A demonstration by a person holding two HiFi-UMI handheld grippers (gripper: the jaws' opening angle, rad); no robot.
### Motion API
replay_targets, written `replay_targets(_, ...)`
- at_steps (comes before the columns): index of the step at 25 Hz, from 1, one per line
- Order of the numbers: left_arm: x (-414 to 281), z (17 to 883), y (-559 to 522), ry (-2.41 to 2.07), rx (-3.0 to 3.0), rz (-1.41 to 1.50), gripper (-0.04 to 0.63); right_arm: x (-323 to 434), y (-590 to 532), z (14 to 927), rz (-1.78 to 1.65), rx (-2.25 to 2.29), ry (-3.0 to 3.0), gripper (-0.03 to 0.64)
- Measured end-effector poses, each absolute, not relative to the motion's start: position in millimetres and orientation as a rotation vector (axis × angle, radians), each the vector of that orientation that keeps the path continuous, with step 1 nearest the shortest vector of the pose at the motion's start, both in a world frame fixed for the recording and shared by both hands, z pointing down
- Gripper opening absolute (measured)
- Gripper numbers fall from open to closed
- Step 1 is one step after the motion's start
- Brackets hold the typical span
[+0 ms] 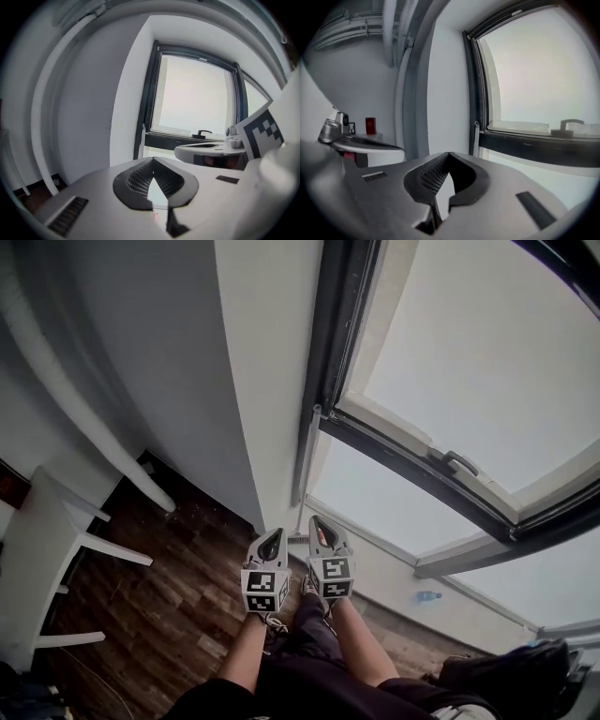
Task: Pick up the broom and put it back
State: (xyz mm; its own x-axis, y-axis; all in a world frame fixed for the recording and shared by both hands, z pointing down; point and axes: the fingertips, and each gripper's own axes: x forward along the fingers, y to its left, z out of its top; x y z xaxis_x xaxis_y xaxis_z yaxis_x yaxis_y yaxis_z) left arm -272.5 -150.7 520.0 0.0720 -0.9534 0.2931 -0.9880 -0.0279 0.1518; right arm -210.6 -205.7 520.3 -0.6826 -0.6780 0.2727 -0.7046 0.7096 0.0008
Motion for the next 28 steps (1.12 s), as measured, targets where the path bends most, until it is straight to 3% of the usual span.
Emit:
replay_targets(16, -224.5, 480.1, -135.8, -1.933, 2.139, 0.065, 0.002, -164.0, -150.3, 468.2, 0.030, 1.154, -2.702, 0.021)
replay_targets(28, -137.6, 421.0, -136.2, -1.967, 2.202, -0.012, 0.002, -76.9, -140.8, 413.3, -0.027, 1.169, -2.777, 0.021)
